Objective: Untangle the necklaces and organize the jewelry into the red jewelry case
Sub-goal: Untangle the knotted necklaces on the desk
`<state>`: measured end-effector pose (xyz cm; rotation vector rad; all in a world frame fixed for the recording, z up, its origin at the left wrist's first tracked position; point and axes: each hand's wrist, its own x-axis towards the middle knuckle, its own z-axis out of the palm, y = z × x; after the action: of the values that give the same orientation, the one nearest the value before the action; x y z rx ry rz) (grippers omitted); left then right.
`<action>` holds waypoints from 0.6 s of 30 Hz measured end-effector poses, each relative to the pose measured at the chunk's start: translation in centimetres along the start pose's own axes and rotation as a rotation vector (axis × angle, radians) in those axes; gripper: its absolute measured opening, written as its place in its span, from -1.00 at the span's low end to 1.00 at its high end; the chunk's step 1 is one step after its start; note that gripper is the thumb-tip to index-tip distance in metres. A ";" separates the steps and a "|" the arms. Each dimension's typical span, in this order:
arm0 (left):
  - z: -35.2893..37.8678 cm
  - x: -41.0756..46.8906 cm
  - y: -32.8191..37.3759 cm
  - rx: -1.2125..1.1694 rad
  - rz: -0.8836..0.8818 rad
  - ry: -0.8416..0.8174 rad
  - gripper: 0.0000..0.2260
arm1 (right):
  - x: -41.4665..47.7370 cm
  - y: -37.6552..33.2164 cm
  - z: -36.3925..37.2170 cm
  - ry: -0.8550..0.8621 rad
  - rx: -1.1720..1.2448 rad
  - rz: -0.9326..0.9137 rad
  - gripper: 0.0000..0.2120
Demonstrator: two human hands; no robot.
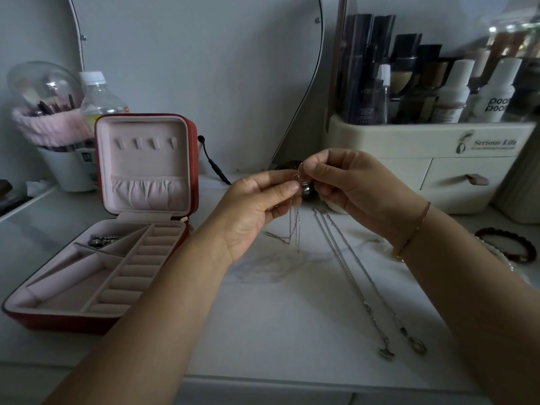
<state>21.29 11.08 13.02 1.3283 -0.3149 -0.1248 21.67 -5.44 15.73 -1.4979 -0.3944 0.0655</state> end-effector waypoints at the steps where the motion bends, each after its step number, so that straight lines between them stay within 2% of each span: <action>1: 0.0 0.0 0.0 0.003 0.001 0.005 -0.79 | 0.0 0.0 -0.1 0.003 -0.006 -0.004 -0.92; 5: -0.2 0.1 0.0 0.031 -0.021 -0.001 -0.75 | 0.1 0.2 -0.1 0.017 -0.035 -0.013 -0.94; 10: 0.0 -0.2 0.1 0.074 -0.061 -0.006 -0.91 | 0.2 0.1 -0.2 0.037 -0.005 -0.033 -0.83; 18: 0.0 -0.3 0.3 0.038 -0.060 0.028 -0.92 | 0.2 0.4 -0.2 -0.006 -0.034 -0.039 -0.82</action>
<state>20.96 11.22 13.30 1.3764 -0.2549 -0.1512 22.03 -5.56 15.38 -1.5230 -0.4314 0.0329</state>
